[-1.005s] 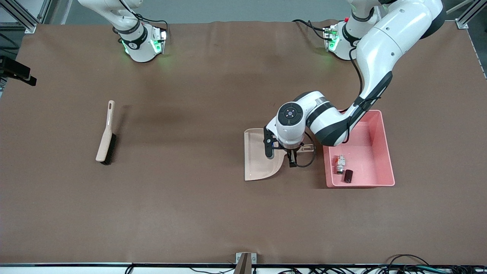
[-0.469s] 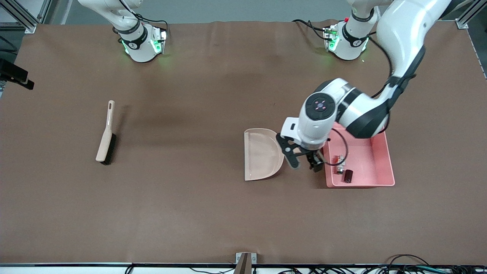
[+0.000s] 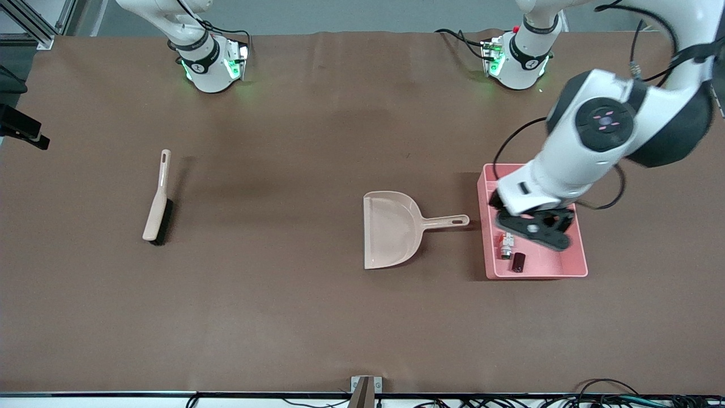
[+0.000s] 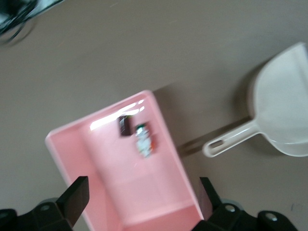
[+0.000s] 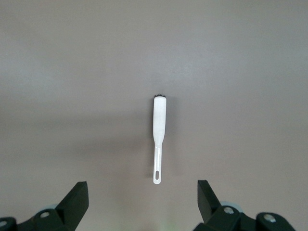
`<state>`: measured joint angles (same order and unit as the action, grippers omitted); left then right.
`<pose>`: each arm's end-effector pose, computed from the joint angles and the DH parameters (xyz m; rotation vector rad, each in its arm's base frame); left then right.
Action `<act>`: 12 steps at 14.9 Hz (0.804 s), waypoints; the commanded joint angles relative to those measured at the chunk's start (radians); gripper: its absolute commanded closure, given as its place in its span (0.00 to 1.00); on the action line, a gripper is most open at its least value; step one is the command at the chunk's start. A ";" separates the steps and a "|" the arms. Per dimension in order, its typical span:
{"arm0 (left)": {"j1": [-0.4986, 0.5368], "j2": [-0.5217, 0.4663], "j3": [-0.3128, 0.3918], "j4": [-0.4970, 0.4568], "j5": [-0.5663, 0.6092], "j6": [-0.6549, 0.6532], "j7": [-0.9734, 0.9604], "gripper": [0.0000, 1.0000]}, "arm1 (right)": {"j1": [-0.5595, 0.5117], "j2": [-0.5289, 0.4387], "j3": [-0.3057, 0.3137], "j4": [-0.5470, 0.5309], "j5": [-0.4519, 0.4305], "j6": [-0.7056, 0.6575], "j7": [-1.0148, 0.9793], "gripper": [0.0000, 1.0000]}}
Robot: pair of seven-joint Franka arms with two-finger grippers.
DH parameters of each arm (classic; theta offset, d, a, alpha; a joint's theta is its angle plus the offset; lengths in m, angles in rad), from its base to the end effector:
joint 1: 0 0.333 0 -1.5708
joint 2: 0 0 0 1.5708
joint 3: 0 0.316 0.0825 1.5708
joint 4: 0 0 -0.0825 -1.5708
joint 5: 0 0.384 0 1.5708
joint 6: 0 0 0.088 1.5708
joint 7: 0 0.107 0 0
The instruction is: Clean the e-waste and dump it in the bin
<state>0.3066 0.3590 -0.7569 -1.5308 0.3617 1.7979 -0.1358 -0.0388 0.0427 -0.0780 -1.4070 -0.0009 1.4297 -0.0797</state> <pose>0.6184 -0.1962 0.4964 -2.9895 0.5471 -0.0607 0.5493 -0.0634 0.6648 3.1386 -0.0584 -0.0317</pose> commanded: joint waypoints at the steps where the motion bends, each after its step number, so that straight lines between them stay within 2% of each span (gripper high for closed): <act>1: -0.016 -0.113 0.071 -0.032 -0.023 -0.028 -0.062 0.00 | -0.032 -0.014 0.009 -0.009 -0.001 -0.035 -0.003 0.00; 3: -0.137 -0.167 0.244 -0.028 -0.027 -0.026 -0.058 0.00 | -0.036 -0.014 0.009 -0.015 -0.001 -0.040 -0.008 0.00; 4: -0.202 -0.198 0.343 -0.026 -0.059 -0.026 -0.059 0.00 | -0.038 -0.014 0.007 -0.015 -0.001 -0.038 -0.008 0.00; 5: -0.237 -0.228 0.407 -0.032 -0.111 -0.028 -0.056 0.00 | -0.036 -0.014 0.009 -0.015 -0.001 -0.038 -0.008 0.00; 7: -0.259 -0.270 0.482 -0.043 -0.216 -0.040 -0.056 0.00 | -0.036 -0.014 0.009 -0.015 -0.001 -0.040 -0.008 0.00; 10: -0.307 -0.322 0.566 -0.064 -0.262 -0.089 -0.054 0.00 | -0.033 -0.014 0.010 -0.016 -0.001 -0.041 -0.008 0.00; 12: -0.308 -0.376 0.614 -0.116 -0.361 -0.100 -0.035 0.00 | -0.033 -0.014 0.010 -0.016 -0.001 -0.041 -0.008 0.00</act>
<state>0.0143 0.0553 -0.1925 -1.5710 0.0701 1.7028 -0.1803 -0.0643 0.0426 -0.0760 -1.4080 -0.0007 1.3901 -0.0818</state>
